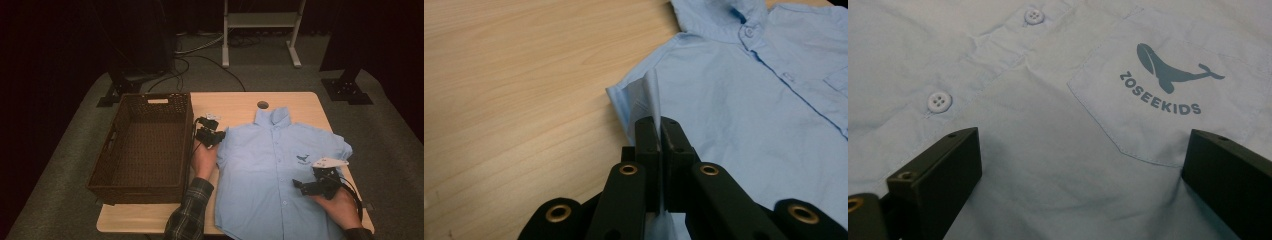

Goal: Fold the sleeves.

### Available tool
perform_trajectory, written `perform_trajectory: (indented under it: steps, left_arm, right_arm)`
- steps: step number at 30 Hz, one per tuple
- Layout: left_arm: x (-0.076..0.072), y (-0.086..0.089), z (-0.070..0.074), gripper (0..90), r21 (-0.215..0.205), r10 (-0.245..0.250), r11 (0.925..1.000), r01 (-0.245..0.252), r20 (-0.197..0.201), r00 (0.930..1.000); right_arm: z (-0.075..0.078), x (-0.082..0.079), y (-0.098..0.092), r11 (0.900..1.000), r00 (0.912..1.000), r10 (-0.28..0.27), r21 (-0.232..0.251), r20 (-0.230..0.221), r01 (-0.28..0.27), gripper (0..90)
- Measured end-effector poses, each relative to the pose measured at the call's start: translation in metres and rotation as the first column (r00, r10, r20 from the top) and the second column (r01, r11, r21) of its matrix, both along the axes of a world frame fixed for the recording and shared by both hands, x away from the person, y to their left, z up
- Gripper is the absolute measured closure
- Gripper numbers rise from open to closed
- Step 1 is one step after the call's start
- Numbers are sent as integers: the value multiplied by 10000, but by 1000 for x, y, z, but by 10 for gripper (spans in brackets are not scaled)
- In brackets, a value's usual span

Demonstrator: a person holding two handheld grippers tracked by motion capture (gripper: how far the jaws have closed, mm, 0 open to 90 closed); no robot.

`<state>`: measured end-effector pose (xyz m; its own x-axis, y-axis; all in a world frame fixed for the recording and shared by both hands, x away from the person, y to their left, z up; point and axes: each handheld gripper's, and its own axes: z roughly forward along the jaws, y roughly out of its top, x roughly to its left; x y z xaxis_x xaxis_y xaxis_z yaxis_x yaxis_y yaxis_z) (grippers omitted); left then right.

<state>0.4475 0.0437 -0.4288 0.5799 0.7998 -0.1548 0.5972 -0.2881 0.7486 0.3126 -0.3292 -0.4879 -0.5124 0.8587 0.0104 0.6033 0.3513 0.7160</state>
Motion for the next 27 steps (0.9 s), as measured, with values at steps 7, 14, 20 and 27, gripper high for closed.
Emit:
perform_trajectory:
  steps: [7,14,20,27]
  left_arm:
    - [0,-9,-1,878,-377,-293,9989,289,-94,9995]
    - [0,-20,-4,844,-681,-682,9954,674,-99,9976]
    - [1,-27,-6,799,-985,-943,9908,923,-155,9954]
    - [1,-34,-11,773,-1105,-1215,9869,1178,-276,9922]
  right_arm:
    - [0,0,0,10000,10000,15,2,3,-15,14]
    - [0,0,-1,10000,10000,48,6,4,-48,15]
    - [0,0,-1,10000,10000,56,14,-4,-56,14]
    - [0,-1,-1,10000,10000,68,13,-7,-68,14]
